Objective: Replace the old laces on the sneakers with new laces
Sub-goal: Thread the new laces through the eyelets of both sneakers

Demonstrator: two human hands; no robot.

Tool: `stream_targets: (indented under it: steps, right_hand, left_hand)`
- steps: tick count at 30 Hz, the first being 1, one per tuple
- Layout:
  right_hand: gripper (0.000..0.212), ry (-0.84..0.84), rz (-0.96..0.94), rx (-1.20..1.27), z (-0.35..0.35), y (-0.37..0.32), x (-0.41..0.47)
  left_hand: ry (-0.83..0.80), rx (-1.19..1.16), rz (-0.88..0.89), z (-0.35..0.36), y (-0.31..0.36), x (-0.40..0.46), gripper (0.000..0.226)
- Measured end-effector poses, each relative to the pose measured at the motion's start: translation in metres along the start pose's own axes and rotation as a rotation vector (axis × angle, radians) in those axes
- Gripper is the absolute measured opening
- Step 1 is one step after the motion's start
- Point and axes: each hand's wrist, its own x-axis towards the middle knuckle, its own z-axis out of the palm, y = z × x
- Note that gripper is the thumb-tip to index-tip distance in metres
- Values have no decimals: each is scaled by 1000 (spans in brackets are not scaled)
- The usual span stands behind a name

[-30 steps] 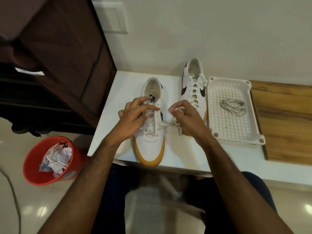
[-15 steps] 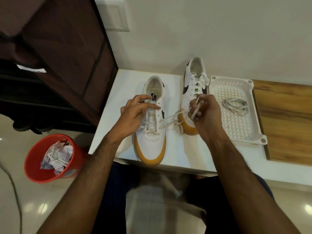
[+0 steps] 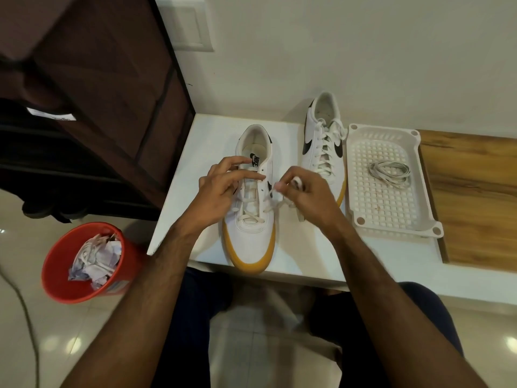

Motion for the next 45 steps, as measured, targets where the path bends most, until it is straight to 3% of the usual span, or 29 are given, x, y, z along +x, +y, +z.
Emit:
stream_targets:
  steps: [4, 7, 10, 14, 18, 20, 25, 27, 38, 45]
  right_hand:
    - [14, 373, 213, 531, -16, -2, 0]
    - [18, 310, 357, 752, -20, 2, -1]
    - [15, 204, 317, 460, -11, -1, -1]
    - [37, 30, 162, 38, -1, 5, 2]
    - [26, -223, 45, -256, -2, 10, 5]
    - [21, -233, 5, -326, -1, 7, 3]
    - [17, 57, 221, 171, -8, 2, 1]
    - [19, 114, 268, 250, -7, 0, 1]
    - [24, 58, 222, 331, 8, -1, 1]
    - [26, 41, 281, 388, 5, 1, 3]
  left_hand:
    - [0, 19, -1, -1, 6, -1, 56]
    - [-4, 16, 14, -2, 4, -2, 62]
    - [-13, -85, -7, -7, 9, -4, 47]
    - [13, -74, -65, -20, 15, -10, 32]
    - [-118, 5, -24, -21, 14, -14, 32]
    - [-160, 59, -23, -20, 15, -12, 33]
    - [-167, 38, -60, -19, 13, -12, 34]
    - [-174, 34, -55, -18, 10, -13, 33]
    - [-184, -60, -102, -15, 14, -14, 28]
    - [-65, 248, 142, 6, 39, -7, 40]
